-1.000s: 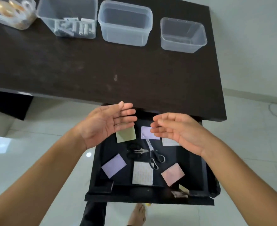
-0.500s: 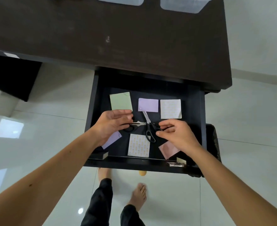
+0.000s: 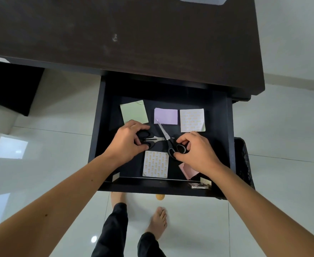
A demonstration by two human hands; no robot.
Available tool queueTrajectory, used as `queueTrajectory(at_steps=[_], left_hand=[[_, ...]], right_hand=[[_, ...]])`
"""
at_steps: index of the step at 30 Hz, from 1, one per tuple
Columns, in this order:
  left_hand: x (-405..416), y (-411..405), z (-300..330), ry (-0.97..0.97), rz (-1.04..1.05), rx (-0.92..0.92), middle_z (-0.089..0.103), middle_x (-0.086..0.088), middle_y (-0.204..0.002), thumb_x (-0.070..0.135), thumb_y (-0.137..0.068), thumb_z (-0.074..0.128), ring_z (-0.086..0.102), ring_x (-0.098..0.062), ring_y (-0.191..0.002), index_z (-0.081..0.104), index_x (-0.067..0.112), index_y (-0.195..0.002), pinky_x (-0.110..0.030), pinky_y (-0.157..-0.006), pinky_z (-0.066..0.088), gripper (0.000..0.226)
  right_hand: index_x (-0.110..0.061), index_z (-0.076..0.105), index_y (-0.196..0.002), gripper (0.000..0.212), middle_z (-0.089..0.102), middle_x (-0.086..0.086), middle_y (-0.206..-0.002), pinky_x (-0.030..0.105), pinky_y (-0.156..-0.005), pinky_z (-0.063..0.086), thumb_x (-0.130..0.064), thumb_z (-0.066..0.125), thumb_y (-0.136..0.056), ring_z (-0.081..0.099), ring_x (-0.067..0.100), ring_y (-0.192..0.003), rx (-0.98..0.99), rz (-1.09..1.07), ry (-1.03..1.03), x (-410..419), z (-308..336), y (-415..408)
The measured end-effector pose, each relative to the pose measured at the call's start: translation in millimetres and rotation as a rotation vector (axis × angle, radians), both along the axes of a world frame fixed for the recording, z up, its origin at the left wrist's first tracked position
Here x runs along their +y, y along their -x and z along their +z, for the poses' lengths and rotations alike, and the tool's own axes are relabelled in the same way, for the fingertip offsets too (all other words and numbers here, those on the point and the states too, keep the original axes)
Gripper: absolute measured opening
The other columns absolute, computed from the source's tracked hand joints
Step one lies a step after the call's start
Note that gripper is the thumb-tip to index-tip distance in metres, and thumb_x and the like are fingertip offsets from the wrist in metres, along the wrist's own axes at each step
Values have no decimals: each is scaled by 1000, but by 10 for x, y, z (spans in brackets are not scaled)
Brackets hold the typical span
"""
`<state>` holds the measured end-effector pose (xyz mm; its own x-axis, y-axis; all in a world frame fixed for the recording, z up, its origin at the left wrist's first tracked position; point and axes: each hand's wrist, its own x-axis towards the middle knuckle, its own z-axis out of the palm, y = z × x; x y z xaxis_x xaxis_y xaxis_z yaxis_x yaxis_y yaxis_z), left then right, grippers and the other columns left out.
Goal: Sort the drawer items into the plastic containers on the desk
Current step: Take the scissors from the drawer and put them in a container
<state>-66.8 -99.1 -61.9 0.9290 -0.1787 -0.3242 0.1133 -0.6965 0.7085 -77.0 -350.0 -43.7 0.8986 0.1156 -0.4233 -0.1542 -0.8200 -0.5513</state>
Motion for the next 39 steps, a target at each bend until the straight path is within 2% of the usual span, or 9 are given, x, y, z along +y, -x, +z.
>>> queueTrajectory(at_steps=[6, 10, 12, 15, 19, 24, 30, 34, 39], left_hand=[[-4, -43, 18, -44, -6, 1, 57, 10, -116, 10, -79, 89, 64, -10, -72, 71, 24, -127, -6, -77, 45, 53], [-2, -45, 39, -25, 5, 4, 54, 16, -99, 12, -77, 91, 59, -12, -76, 72, 26, -124, -9, -72, 43, 52], [9, -39, 34, -10, 6, -10, 54, 15, -99, 12, -76, 91, 54, -10, -77, 72, 27, -123, -8, -70, 41, 53], [40, -30, 7, 24, 25, -21, 59, 11, -103, 14, -74, 93, 53, -5, -83, 73, 29, -120, -4, -69, 39, 52], [54, -27, 24, 115, 77, -8, 65, 11, -104, 5, -78, 88, 61, 2, -89, 73, 26, -118, -3, -76, 47, 47], [49, -60, 42, 301, 215, 140, 76, 4, -99, 1, -82, 85, 75, -11, -93, 76, 29, -110, -23, -87, 62, 41], [86, -64, 58, 446, 283, 200, 81, 6, -101, 2, -83, 85, 77, -6, -97, 76, 30, -111, -22, -94, 59, 41], [115, -11, 122, 558, 326, 237, 82, 3, -104, -3, -84, 82, 76, -10, -105, 77, 26, -111, -28, -98, 59, 40], [171, 25, 306, 765, 422, 325, 79, -13, -110, -8, -87, 76, 76, -30, -109, 76, 13, -117, -45, -88, 65, 36]], right_hand=[[-23, 74, -108, 30, 73, -8, -94, 20, -78, 56, -9, 84, -83, 70, 6, -86, 45, -106, -142, -93, -9, 23], [-25, 76, -109, 29, 77, -7, -98, 17, -83, 57, -8, 84, -86, 73, 10, -92, 81, -174, -233, -184, -21, -29], [-27, 76, -111, 30, 77, -3, -102, 26, -87, 62, -7, 82, -89, 77, 14, -94, 113, -224, -304, -223, -28, -45], [-20, 74, -114, 29, 75, 11, -107, 34, -83, 66, 1, 75, -94, 82, 20, -91, 178, -342, -515, -243, 15, -29], [-17, 75, -118, 29, 71, 10, -104, 44, -82, 67, 3, 69, -98, 81, 27, -92, 214, -456, -679, -237, 57, 9], [-19, 80, -116, 28, 69, 14, -113, 47, -88, 66, 1, 68, -99, 74, 26, -99, 200, -564, -727, -280, 67, 50], [-23, 81, -108, 23, 77, 9, -108, 39, -89, 65, -5, 72, -98, 76, 30, -107, 104, -618, -705, -257, 76, 63], [-22, 81, -108, 21, 81, 3, -103, 46, -96, 63, -6, 73, -97, 79, 23, -101, 66, -668, -684, -220, 97, 70], [-8, 78, -114, 20, 81, 6, -100, 50, -96, 62, -2, 71, -96, 79, 29, -105, 78, -765, -785, -189, 246, 92]])
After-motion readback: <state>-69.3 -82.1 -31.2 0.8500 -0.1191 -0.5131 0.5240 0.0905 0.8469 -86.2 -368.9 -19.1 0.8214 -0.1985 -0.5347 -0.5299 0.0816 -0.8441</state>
